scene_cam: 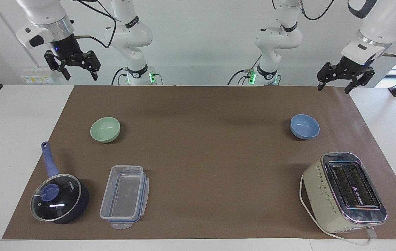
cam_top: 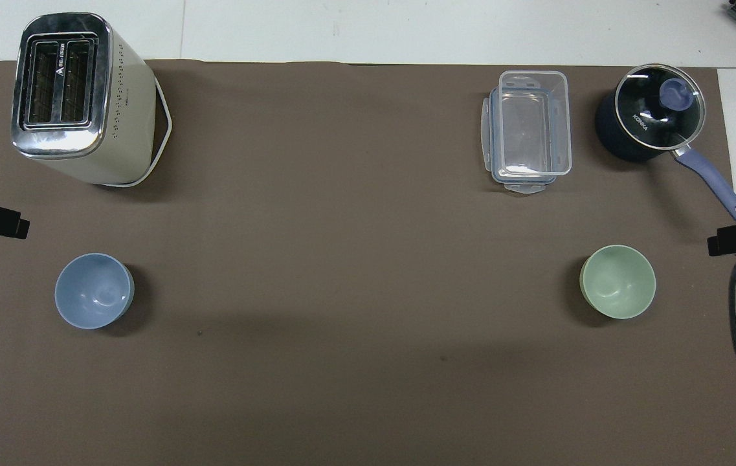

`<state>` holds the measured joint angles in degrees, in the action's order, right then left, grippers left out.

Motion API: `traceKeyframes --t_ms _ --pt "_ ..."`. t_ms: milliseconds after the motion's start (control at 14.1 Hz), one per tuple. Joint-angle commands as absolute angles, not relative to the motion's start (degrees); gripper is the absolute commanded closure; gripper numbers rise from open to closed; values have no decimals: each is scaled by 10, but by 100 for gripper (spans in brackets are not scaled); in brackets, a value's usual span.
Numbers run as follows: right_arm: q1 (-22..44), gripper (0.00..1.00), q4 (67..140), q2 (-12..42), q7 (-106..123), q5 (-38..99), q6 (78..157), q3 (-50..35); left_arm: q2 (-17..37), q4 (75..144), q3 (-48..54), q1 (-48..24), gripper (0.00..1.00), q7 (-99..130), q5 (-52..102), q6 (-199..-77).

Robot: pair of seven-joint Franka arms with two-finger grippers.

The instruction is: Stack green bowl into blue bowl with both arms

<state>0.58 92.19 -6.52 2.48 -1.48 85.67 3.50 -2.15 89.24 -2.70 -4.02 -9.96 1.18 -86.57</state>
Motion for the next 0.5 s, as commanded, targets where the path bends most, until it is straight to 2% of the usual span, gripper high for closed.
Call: traceKeyframes --t_ms 0,425 --pt "3 0 924 -68 40 -26 848 29 -33 905 -26 -40 0 -98 13 -862" --pt "0 0 932 -71 38 -23 861 29 -33 904 -26 -40 0 -93 12 -862"
